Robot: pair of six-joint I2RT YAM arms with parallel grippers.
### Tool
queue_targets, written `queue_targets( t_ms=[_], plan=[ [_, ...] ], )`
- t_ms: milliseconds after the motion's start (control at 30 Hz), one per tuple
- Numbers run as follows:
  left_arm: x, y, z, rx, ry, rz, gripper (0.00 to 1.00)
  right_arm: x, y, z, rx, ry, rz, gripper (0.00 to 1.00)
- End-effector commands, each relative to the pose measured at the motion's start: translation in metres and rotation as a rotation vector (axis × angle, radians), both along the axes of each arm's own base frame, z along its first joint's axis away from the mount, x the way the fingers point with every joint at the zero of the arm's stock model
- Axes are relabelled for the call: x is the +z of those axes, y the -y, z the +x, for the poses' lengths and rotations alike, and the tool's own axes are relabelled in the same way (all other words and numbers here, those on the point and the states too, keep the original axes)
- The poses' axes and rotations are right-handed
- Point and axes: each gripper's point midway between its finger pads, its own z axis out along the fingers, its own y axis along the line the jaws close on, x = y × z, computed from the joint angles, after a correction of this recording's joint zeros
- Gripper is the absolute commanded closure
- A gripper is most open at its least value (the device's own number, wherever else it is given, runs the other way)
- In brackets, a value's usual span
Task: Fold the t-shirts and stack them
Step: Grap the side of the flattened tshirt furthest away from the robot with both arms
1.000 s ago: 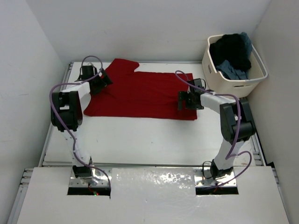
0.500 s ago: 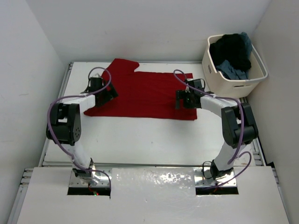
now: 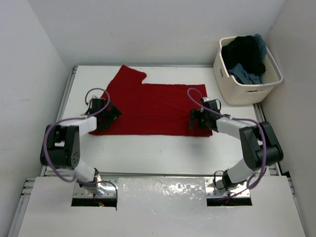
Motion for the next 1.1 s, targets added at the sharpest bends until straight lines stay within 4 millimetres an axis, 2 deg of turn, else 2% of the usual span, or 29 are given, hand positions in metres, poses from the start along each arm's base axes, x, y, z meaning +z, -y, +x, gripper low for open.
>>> queue_targets(
  t_ms=[0, 33, 100, 133, 233, 300, 367, 400, 433, 467, 500, 533, 567, 600, 633, 667, 700, 733, 767, 800, 833, 867, 900, 933, 1000, 1033, 1067],
  plan=[
    [-0.06, 0.011, -0.161, 0.053, -0.52, -0.083, 0.0, -0.035, 0.017, -0.086, -0.056, -0.258, -0.021, 0.01],
    [-0.066, 0.016, -0.187, 0.046, -0.575, -0.101, 0.0, -0.041, 0.021, -0.109, -0.067, -0.316, -0.024, 0.01],
    [-0.054, 0.022, -0.2, -0.003, -0.593, -0.106, 0.0, -0.036, 0.023, -0.126, -0.07, -0.332, -0.019, 0.01],
    [-0.051, 0.024, -0.207, 0.026, -0.615, -0.091, 0.0, -0.039, 0.028, -0.146, -0.082, -0.383, -0.029, 0.01],
    [-0.034, 0.035, -0.202, -0.028, -0.595, -0.093, 0.0, -0.023, 0.029, -0.151, -0.088, -0.37, -0.025, 0.01],
    [-0.016, 0.041, -0.19, -0.06, -0.561, -0.087, 0.0, -0.009, 0.031, -0.144, -0.079, -0.337, -0.034, 0.01],
    [0.001, 0.038, -0.175, -0.07, -0.501, -0.055, 0.0, 0.015, 0.025, -0.117, -0.058, -0.254, -0.02, 0.01],
    [0.019, 0.037, -0.151, -0.078, -0.426, -0.035, 0.0, 0.023, 0.024, -0.111, -0.04, -0.238, -0.027, 0.01],
    [0.03, 0.033, -0.138, -0.074, -0.382, -0.004, 0.0, 0.042, 0.02, -0.09, -0.03, -0.177, -0.019, 0.01],
    [0.04, 0.027, -0.122, -0.067, -0.333, 0.042, 0.0, 0.052, 0.017, -0.079, -0.025, -0.144, -0.013, 0.01],
    [0.067, 0.027, -0.093, -0.078, -0.241, 0.063, 0.0, 0.06, 0.023, -0.066, -0.042, -0.111, -0.051, 0.01],
    [0.08, 0.021, -0.078, -0.055, -0.193, 0.096, 0.0, 0.08, 0.022, -0.044, -0.052, -0.04, -0.056, 0.01],
    [0.09, 0.02, -0.063, -0.045, -0.164, 0.11, 0.0, 0.09, 0.024, -0.033, -0.064, -0.008, -0.069, 0.01],
    [0.116, 0.021, -0.038, -0.047, -0.08, 0.123, 0.0, 0.103, 0.031, -0.014, -0.106, 0.042, -0.108, 0.01],
    [0.128, 0.017, -0.024, -0.028, -0.031, 0.147, 0.0, 0.108, 0.034, -0.005, -0.128, 0.07, -0.127, 0.01],
    [0.14, 0.018, -0.002, -0.017, 0.042, 0.152, 0.0, 0.111, 0.039, 0.003, -0.149, 0.093, -0.145, 0.01],
    [0.163, 0.019, 0.02, -0.04, 0.127, 0.17, 0.0, 0.11, 0.041, 0.016, -0.175, 0.115, -0.151, 0.01],
    [0.165, 0.02, 0.036, -0.044, 0.154, 0.181, 0.0, 0.119, 0.043, 0.03, -0.199, 0.146, -0.157, 0.01],
    [0.193, 0.026, 0.065, -0.061, 0.269, 0.18, 0.0, 0.12, 0.046, 0.039, -0.219, 0.156, -0.161, 0.01],
    [0.2, 0.029, 0.079, -0.112, 0.302, 0.209, 0.0, 0.134, 0.046, 0.057, -0.237, 0.198, -0.154, 0.01],
    [0.205, 0.032, 0.091, -0.127, 0.317, 0.212, 0.0, 0.123, 0.049, 0.065, -0.247, 0.168, -0.176, 0.01],
    [0.206, 0.037, 0.114, -0.15, 0.313, 0.225, 0.0, 0.124, 0.05, 0.072, -0.254, 0.166, -0.186, 0.01],
    [0.203, 0.037, 0.125, -0.177, 0.3, 0.257, 0.0, 0.134, 0.049, 0.086, -0.254, 0.192, -0.186, 0.01],
    [0.198, 0.031, 0.147, -0.151, 0.265, 0.305, 0.0, 0.127, 0.05, 0.093, -0.251, 0.18, -0.201, 0.01],
    [0.19, 0.026, 0.17, -0.178, 0.237, 0.38, 0.0, 0.135, 0.051, 0.109, -0.253, 0.218, -0.211, 0.01],
    [0.157, 0.023, 0.184, -0.191, 0.168, 0.42, 0.0, 0.128, 0.052, 0.114, -0.255, 0.206, -0.221, 0.01],
    [0.178, 0.024, 0.205, -0.179, 0.227, 0.435, 0.0, 0.127, 0.054, 0.117, -0.255, 0.204, -0.23, 0.01]
  ],
)
